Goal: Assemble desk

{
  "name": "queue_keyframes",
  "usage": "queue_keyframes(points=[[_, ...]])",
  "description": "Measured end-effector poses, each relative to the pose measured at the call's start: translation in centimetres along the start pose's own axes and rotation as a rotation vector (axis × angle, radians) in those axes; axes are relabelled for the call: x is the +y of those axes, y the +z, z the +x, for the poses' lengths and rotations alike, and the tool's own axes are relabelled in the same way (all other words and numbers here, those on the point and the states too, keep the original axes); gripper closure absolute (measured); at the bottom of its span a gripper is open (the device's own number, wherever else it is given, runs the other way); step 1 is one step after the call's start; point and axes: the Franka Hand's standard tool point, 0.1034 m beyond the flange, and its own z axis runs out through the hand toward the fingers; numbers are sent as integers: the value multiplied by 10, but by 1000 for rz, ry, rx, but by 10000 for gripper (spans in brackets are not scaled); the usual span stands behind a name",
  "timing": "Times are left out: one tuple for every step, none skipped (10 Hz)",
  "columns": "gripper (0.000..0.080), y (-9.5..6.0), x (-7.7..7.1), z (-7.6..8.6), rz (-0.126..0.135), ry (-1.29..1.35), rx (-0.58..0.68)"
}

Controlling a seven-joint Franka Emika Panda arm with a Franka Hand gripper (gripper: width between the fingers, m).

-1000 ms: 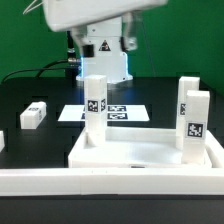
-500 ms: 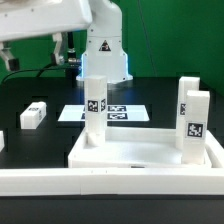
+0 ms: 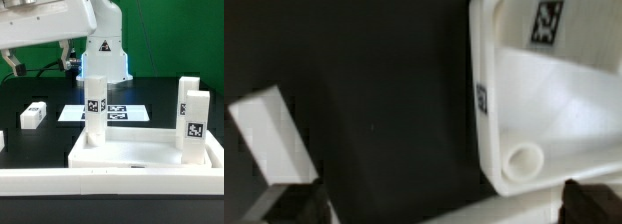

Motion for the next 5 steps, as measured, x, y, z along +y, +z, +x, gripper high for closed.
queue_keyframes(points=[[151, 17, 16, -8, -28, -26, -87], [151, 31, 33, -18, -60, -35, -149], [151, 43, 46, -32, -84, -47, -243], [151, 51, 56, -38, -84, -35, -295], [151, 53, 66, -46, -69, -14, -372]])
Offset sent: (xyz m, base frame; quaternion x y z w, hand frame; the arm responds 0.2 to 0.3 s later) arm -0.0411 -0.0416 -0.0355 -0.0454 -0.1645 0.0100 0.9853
